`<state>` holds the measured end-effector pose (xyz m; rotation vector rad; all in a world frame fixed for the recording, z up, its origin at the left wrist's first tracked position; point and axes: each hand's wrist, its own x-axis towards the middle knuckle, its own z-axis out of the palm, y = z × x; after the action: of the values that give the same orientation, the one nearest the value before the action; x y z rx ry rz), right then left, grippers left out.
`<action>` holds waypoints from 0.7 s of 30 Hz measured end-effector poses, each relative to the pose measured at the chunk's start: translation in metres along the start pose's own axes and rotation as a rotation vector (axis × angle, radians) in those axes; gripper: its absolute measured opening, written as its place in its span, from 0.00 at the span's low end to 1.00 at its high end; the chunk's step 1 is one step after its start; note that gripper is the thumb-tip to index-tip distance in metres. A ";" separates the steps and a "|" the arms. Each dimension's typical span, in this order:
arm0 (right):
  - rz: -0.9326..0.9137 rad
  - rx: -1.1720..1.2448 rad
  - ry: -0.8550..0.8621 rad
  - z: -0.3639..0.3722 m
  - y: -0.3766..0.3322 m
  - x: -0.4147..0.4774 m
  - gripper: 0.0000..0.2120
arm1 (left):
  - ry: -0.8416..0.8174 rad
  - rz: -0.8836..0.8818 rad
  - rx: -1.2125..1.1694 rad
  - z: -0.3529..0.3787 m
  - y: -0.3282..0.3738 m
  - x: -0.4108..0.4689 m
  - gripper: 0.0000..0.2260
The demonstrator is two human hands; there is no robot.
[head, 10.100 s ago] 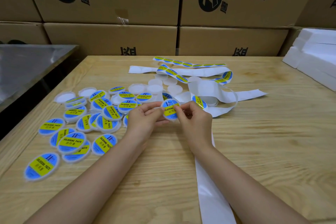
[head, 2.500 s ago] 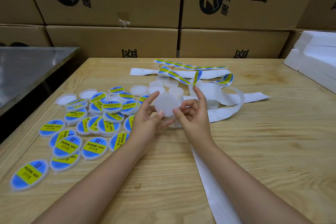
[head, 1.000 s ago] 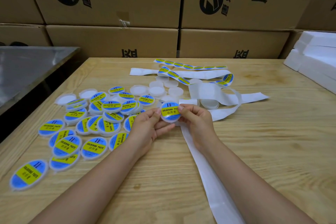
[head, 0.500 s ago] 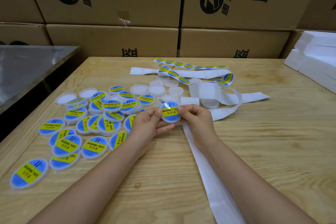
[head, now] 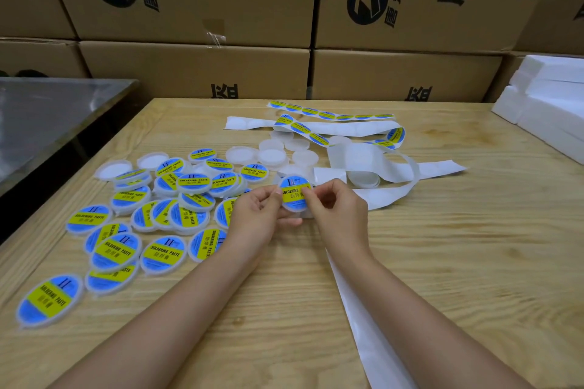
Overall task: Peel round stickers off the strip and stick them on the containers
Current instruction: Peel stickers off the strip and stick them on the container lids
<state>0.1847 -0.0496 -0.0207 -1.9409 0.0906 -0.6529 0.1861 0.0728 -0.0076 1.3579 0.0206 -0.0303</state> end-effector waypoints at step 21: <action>0.115 0.098 0.078 0.003 0.008 0.003 0.20 | -0.147 0.021 -0.036 0.007 0.003 -0.013 0.06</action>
<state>0.1901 -0.0516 -0.0277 -1.8019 0.2138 -0.6446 0.1732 0.0664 -0.0024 1.3165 -0.1170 -0.1115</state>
